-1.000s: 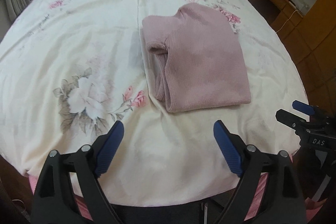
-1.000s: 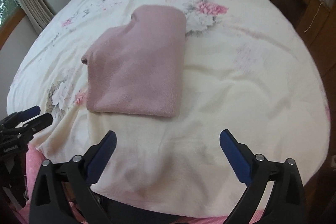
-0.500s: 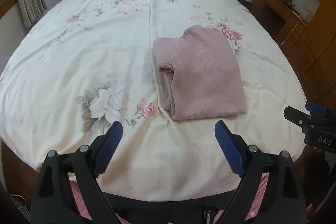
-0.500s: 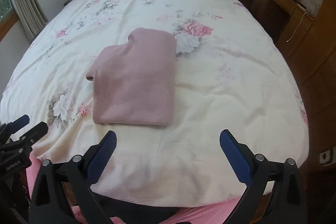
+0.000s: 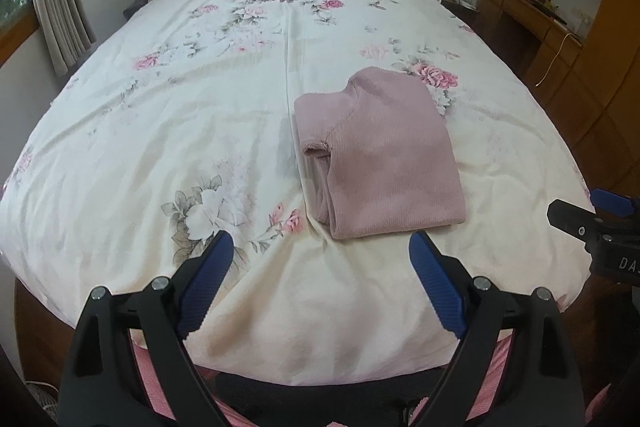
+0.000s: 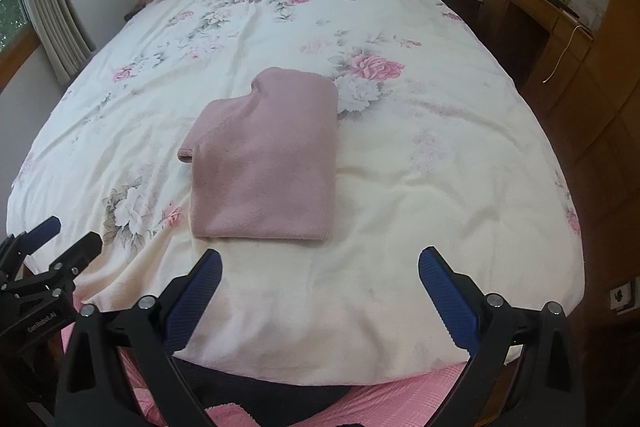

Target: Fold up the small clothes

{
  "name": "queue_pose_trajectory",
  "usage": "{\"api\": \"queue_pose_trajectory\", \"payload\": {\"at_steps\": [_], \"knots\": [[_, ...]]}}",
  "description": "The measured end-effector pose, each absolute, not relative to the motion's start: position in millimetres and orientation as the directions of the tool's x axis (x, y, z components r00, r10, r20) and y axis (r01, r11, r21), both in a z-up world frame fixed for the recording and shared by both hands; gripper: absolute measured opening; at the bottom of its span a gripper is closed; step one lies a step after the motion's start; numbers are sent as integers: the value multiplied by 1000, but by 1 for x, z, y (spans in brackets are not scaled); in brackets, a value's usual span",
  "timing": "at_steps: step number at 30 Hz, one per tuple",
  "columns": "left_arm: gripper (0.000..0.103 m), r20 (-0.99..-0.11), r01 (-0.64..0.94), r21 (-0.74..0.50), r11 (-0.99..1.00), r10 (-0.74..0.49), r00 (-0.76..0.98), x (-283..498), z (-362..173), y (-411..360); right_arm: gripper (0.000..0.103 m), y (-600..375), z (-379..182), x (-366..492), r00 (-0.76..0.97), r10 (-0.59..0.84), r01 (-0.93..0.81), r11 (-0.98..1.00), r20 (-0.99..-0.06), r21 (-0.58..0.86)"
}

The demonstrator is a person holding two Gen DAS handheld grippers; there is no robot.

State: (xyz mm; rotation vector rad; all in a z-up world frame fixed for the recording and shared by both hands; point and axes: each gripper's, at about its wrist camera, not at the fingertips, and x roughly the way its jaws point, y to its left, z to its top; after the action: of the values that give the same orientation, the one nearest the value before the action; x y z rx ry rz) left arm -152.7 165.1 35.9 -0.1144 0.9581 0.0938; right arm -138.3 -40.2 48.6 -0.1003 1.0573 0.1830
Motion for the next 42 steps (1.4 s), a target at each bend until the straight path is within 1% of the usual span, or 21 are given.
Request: {"api": "queue_pose_trajectory", "payload": {"at_steps": [12, 42], "knots": [[89, -818, -104, -16, 994, 47, 573, -157, 39, 154, 99, -46, 51, -141, 481, 98, -176, 984, -871, 13], [89, -833, -98, -10, 995, 45, 551, -152, 29, 150, 99, -45, 37, -135, 448, 80, -158, 987, -890, 9]]}}
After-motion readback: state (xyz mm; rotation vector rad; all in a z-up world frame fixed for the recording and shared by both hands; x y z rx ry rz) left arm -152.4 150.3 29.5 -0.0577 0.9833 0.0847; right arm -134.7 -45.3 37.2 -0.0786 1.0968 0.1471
